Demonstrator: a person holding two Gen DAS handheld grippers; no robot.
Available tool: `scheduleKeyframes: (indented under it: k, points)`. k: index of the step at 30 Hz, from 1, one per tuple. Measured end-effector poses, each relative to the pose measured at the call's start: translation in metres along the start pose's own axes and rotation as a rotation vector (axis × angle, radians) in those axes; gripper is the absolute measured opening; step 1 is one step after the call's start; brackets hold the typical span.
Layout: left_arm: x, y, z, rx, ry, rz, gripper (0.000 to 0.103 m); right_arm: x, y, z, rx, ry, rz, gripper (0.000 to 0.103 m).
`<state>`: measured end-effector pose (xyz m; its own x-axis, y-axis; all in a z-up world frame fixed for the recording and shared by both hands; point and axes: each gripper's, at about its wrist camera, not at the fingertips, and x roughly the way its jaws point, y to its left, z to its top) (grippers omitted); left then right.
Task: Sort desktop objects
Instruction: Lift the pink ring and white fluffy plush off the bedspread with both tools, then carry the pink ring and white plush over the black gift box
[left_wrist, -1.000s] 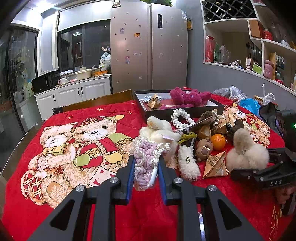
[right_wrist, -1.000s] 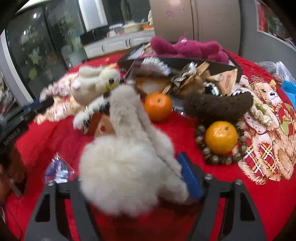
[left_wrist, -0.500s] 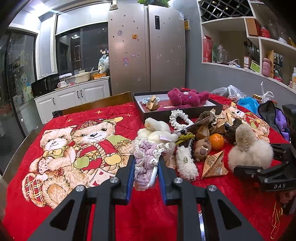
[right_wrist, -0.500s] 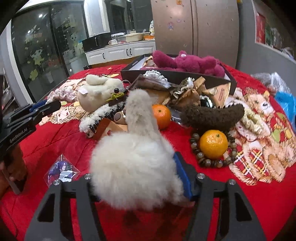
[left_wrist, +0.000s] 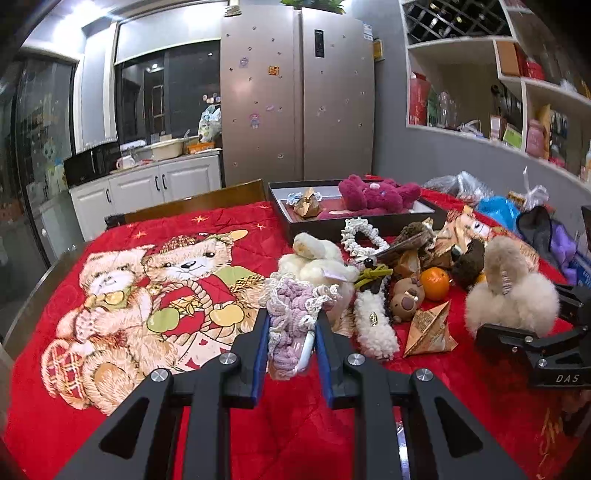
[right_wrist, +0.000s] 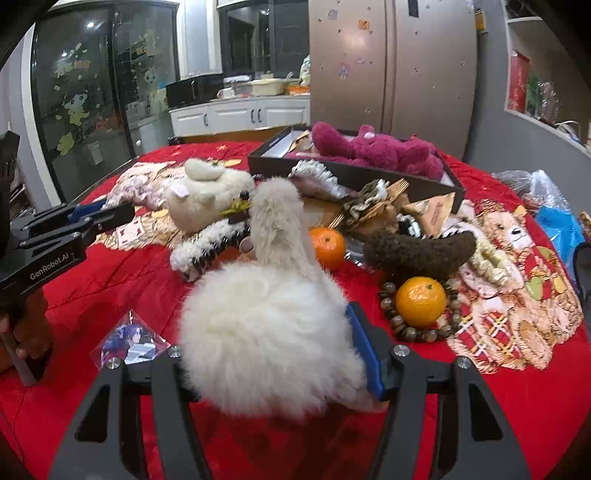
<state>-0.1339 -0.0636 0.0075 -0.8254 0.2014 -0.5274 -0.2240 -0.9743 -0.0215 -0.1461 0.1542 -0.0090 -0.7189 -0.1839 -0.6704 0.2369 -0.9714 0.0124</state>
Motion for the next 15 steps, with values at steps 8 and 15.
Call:
scheduleKeyframes:
  k: [8, 15]
  points:
    - [-0.017, -0.014, 0.004, -0.007, -0.052, -0.063, 0.023, -0.041, -0.005, 0.013, 0.036, -0.136, 0.014, 0.063]
    - [-0.048, -0.044, 0.018, 0.009, -0.109, -0.114, 0.023, -0.071, -0.004, 0.026, 0.067, -0.213, 0.059, 0.063]
